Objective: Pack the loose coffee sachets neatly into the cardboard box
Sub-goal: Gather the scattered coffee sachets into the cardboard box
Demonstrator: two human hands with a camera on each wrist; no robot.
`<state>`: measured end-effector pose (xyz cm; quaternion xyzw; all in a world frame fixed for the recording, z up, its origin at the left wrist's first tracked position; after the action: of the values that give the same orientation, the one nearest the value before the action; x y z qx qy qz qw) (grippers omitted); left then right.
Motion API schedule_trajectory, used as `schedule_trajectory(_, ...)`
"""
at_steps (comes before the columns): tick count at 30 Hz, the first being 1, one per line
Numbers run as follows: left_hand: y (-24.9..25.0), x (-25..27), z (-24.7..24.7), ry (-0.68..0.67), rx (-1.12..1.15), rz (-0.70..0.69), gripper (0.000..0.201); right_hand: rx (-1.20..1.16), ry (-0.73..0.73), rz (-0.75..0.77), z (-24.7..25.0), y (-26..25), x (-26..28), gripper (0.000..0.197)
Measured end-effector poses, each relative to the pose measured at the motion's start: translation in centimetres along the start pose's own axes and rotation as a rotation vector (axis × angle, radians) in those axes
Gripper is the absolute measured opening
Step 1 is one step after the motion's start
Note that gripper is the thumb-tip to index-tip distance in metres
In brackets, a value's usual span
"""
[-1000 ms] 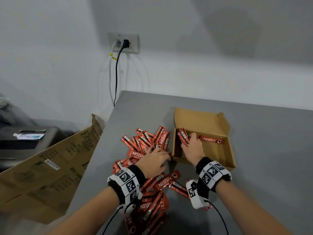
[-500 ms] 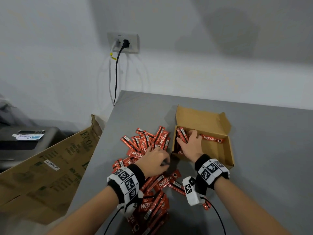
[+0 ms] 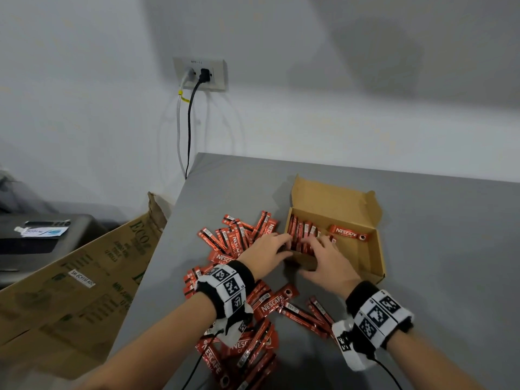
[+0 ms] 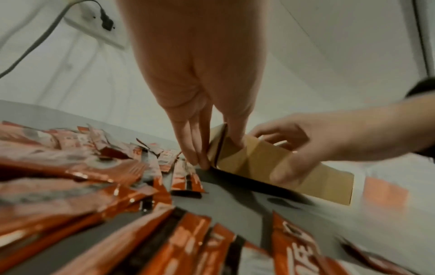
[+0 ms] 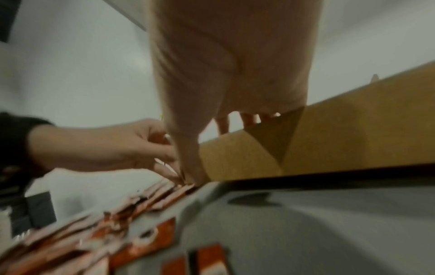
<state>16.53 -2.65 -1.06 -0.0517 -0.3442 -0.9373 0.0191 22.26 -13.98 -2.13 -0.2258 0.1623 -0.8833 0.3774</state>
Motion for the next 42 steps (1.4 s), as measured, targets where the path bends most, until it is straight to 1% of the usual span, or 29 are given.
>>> schedule_trajectory(2, -0.1, 0.2, 0.0, 0.031, 0.098, -0.018, 0.010, 0.028, 0.056, 0.060, 0.0, 0.5, 0.4, 0.037)
schedule_trajectory(3, -0.3, 0.4, -0.1, 0.039, 0.152, 0.001, 0.016, 0.005, 0.086, 0.078, 0.1, 0.7, 0.6, 0.030)
schedule_trajectory(4, -0.8, 0.5, -0.2, 0.035, 0.181, 0.037, 0.024, -0.009, 0.112, 0.089, 0.3, 0.9, 0.8, 0.026)
schedule_trajectory(5, -1.2, 0.6, -0.5, 0.014, 0.148, 0.076, 0.030, -0.012, 0.134, 0.098, 0.5, 1.1, 1.0, 0.025)
schedule_trajectory(6, -1.5, 0.7, -0.9, -0.021, 0.045, 0.095, 0.036, -0.012, 0.147, 0.109, 0.7, 1.3, 1.1, 0.025)
schedule_trajectory(7, -1.5, 0.6, -1.5, -0.066, -0.103, 0.091, 0.042, -0.015, 0.156, 0.125, 0.8, 1.3, 1.3, 0.024)
schedule_trajectory(9, -1.2, 0.5, -2.8, -0.161, -0.369, 0.031, 0.049, -0.009, 0.165, 0.151, 1.0, 1.4, 1.8, 0.025)
schedule_trajectory(10, -1.2, 0.4, -3.4, -0.210, -0.443, 0.026, 0.051, -0.002, 0.163, 0.163, 1.0, 1.4, 1.9, 0.025)
schedule_trajectory(13, -2.0, 0.0, -5.0, -0.350, -0.621, 0.076, 0.062, -0.010, 0.122, 0.200, 0.8, 1.3, 2.5, 0.024)
schedule_trajectory(15, -2.5, -0.2, -5.3, -0.399, -0.690, 0.097, 0.064, -0.015, 0.079, 0.236, 0.6, 1.2, 3.0, 0.025)
schedule_trajectory(18, -3.0, 0.1, -4.6, -0.460, -0.722, 0.093, 0.060, 0.000, 0.026, 0.263, 0.2, 0.9, 3.5, 0.026)
schedule_trajectory(23, -3.1, 1.3, -2.7, -0.515, -0.724, 0.102, 0.052, 0.020, 0.016, 0.322, -0.7, -0.6, 3.4, 0.024)
schedule_trajectory(25, -2.7, 1.6, -2.3, -0.473, -0.624, 0.093, 0.043, 0.018, -0.003, 0.326, -1.2, -1.0, 3.1, 0.023)
schedule_trajectory(27, -2.1, 1.4, -1.1, -0.303, -0.505, 0.069, 0.033, 0.035, -0.033, 0.311, -1.8, -1.2, 2.6, 0.022)
schedule_trajectory(28, -2.0, 1.3, -0.2, -0.198, -0.507, 0.076, 0.030, 0.045, -0.042, 0.302, -2.0, -1.3, 2.4, 0.022)
schedule_trajectory(30, -2.4, 1.0, 1.6, -0.034, -0.574, 0.157, 0.031, 0.046, -0.051, 0.293, -2.1, -1.5, 2.0, 0.023)
schedule_trajectory(31, -2.9, 1.0, 2.2, 0.000, -0.587, 0.219, 0.036, 0.044, -0.057, 0.288, -2.1, -1.6, 1.8, 0.023)
schedule_trajectory(32, -3.6, 1.0, 2.5, -0.001, -0.576, 0.282, 0.042, 0.044, -0.062, 0.282, -2.1, -1.6, 1.6, 0.023)
schedule_trajectory(33, -4.2, 0.9, 2.4, -0.030, -0.549, 0.333, 0.049, 0.044, -0.065, 0.275, -2.1, -1.6, 1.5, 0.024)
schedule_trajectory(35, -5.3, 0.8, 1.8, -0.115, -0.505, 0.392, 0.059, 0.075, -0.056, 0.254, -2.1, -1.7, 1.5, 0.024)
schedule_trajectory(36, -5.6, 0.7, 1.5, -0.135, -0.508, 0.403, 0.061, 0.113, -0.028, 0.244, -1.9, -1.8, 1.7, 0.025)
schedule_trajectory(38, -5.7, 0.5, 1.3, -0.106, -0.522, 0.394, 0.058, 0.210, 0.088, 0.270, -1.4, -2.6, 2.3, 0.025)
schedule_trajectory(40, -5.4, 0.4, 1.4, -0.061, -0.527, 0.368, 0.052, 0.243, 0.161, 0.349, -1.4, -4.1, 3.0, 0.022)
schedule_trajectory(42, -5.4, 0.4, 1.4, -0.055, -0.506, 0.367, 0.047, 0.215, 0.126, 0.400, -2.1, -5.2, 3.3, 0.027)
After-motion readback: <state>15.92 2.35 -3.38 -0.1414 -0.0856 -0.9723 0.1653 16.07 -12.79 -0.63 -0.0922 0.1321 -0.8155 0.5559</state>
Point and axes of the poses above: each hand's wrist, its own x-axis away from the middle knuckle, its own z-axis out of the back of the hand, y = z × x, the point moved 7 cm from there along -x, towards the middle knuckle, and after that the axes turned 8 degrees about -y, right-handed, at the moved point
